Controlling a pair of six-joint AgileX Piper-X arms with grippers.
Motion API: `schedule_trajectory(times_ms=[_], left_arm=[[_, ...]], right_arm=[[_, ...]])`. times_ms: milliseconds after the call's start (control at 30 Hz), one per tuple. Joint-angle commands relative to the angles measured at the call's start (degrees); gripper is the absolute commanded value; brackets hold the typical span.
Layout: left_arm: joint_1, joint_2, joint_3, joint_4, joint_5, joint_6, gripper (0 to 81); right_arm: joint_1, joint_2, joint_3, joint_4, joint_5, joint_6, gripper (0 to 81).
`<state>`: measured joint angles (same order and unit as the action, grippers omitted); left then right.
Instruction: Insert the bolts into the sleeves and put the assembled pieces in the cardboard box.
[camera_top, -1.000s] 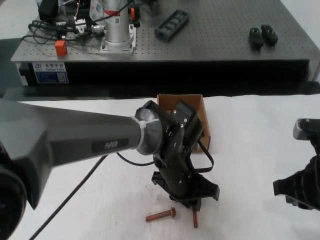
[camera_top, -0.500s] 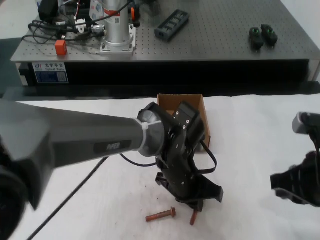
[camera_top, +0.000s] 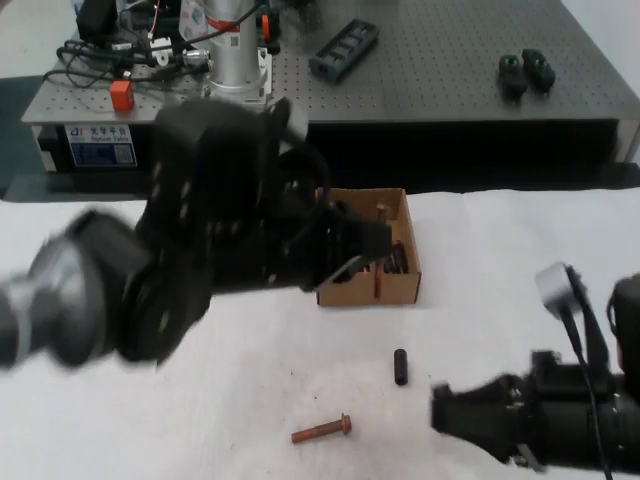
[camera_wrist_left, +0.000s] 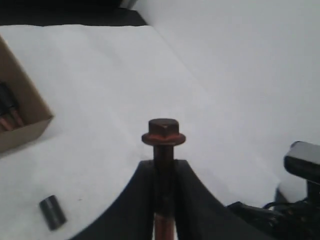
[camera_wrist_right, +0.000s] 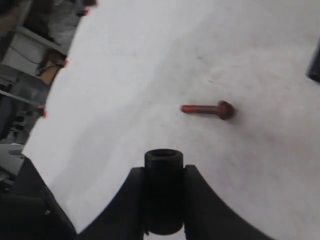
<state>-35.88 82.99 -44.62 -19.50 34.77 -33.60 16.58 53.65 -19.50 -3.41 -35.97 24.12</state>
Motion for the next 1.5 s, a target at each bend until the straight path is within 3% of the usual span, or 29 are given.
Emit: schedule_trajectory(times_ms=[0, 233, 1467], left_arm=[[0.18, -1.17, 0.41, -5.19, 2.03, -2.44, 0.6], [0.18, -1.15, 1.17, -8.9, 7.1, -4.98, 0.6], [0.18, -1.15, 1.17, -8.89, 10.71, -5.34, 0.6]], right_arm=[[0.19, 0.01, -0.23, -2.37, 0.03, 2.73, 0.7], [1.2, 2.1, -0.33, -10.45, 2.22, 5.49, 0.7], [1.29, 6.15, -0.89, -20.39, -1.04, 5.67, 0.7]])
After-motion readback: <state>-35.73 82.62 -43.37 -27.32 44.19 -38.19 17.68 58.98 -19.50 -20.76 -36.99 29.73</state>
